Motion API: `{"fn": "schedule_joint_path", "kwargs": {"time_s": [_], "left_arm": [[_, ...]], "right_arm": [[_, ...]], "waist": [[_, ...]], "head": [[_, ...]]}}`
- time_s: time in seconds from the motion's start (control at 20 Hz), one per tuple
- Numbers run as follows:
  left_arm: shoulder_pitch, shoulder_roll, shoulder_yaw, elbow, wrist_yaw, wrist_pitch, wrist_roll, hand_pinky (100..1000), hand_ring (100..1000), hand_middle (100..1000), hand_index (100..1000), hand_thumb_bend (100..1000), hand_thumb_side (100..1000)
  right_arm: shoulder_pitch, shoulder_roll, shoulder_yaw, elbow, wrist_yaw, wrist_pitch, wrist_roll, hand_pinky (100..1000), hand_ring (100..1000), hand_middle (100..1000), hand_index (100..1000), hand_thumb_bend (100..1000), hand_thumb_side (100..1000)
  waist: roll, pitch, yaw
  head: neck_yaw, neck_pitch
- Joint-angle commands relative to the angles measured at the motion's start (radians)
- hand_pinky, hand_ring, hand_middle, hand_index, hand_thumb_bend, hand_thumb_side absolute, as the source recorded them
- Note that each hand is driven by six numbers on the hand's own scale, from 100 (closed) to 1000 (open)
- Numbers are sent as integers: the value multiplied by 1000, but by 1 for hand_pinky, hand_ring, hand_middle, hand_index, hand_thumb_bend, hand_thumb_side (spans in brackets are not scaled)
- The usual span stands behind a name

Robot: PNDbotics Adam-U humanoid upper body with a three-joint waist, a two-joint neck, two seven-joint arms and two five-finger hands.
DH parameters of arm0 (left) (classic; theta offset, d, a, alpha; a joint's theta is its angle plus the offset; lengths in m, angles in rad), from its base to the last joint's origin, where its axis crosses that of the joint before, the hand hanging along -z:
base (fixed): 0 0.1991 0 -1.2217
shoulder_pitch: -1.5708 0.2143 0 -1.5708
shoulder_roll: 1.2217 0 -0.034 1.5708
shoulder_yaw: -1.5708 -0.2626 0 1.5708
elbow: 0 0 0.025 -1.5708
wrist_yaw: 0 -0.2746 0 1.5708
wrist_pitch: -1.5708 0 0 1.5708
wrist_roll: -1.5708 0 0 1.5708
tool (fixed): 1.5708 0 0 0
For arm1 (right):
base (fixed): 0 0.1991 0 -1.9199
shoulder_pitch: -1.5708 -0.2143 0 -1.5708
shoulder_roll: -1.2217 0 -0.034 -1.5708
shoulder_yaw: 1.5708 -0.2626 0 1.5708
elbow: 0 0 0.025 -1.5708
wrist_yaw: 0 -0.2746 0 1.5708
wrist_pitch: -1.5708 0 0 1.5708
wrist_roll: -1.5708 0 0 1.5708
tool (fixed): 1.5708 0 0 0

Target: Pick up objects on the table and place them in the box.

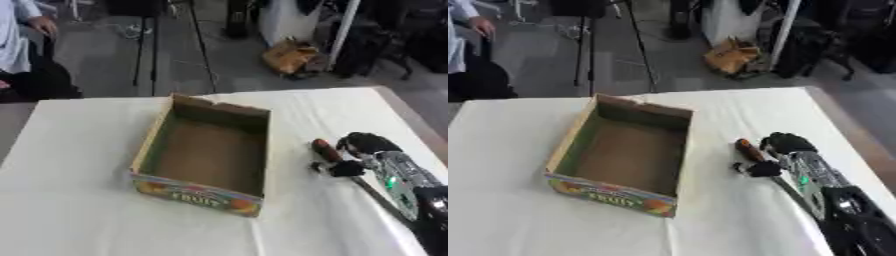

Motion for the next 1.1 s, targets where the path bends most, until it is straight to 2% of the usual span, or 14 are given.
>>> {"fn": "schedule_joint_path", "kwargs": {"time_s": [0.05, 0.4, 0.75, 0.8, 0.95, 1.0, 1.1], "left_arm": [[-6, 5, 2, -15, 3, 1, -2, 703, 930, 944, 748, 100, 1000], [-7, 6, 2, -15, 3, 2, -3, 701, 931, 944, 748, 100, 1000], [-7, 6, 1, -15, 3, 2, -3, 700, 931, 943, 748, 100, 1000], [-7, 6, 1, -15, 3, 2, -3, 700, 931, 944, 748, 100, 1000], [-7, 4, 1, -15, 3, 2, -4, 700, 931, 944, 748, 100, 1000], [-7, 4, 1, -15, 3, 2, -4, 700, 932, 945, 748, 100, 1000], [-7, 2, 1, -15, 2, 2, -4, 700, 932, 945, 748, 100, 1000]], "right_arm": [[-4, -51, 0, 2, 1, -4, -1, 913, 879, 760, 814, 508, 834], [-6, -65, 7, 3, -6, -18, 13, 910, 877, 741, 786, 443, 837], [-2, -71, 6, 8, -12, -17, -8, 896, 870, 732, 775, 380, 861], [-1, -70, 3, 6, -16, -15, -16, 862, 845, 695, 751, 290, 896], [11, -65, -7, -5, -35, -3, -54, 854, 839, 688, 747, 275, 901], [16, -62, -12, -9, -41, 3, -69, 776, 780, 628, 698, 121, 957], [34, -50, -30, -30, -58, 25, -123, 748, 759, 609, 682, 100, 970]], "waist": [[-2, -20, -2], [-5, -22, -2], [-5, -22, -2], [-5, -22, -3], [-5, -21, -4], [-4, -20, -5], [-1, -18, -8]], "head": [[0, -4], [1, -4], [3, -8], [3, -7], [3, -7], [2, -7], [2, -7]]}}
